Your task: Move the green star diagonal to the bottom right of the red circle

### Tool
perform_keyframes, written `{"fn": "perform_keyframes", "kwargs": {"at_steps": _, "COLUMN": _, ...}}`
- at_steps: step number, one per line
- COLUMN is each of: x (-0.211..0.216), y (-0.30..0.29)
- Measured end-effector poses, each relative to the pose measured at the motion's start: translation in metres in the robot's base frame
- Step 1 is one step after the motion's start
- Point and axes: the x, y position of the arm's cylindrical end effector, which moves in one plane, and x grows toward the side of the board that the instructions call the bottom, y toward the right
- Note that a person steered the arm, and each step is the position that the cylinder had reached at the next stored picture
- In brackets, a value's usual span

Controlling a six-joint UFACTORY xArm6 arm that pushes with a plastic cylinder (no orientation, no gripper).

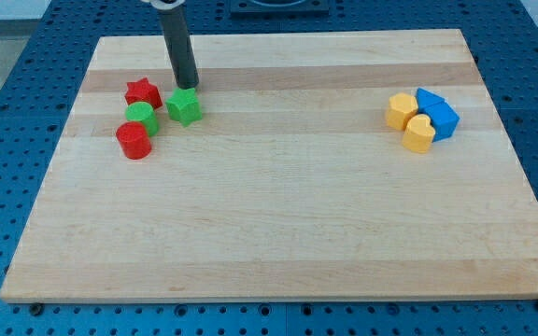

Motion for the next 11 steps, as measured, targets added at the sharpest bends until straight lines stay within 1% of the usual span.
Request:
{"fn": "perform_keyframes", "kwargs": {"at_steps": 2, "x": 0.032, "y": 0.003}}
{"fn": "perform_keyframes", "kwargs": {"at_steps": 5, "x": 0.064, "y": -0.03}}
{"fn": "perform_keyframes", "kwargs": {"at_steps": 7, "x": 0.093, "y": -0.029}}
{"fn": "perform_keyframes", "kwargs": {"at_steps": 11, "x": 0.145, "y": 0.045}}
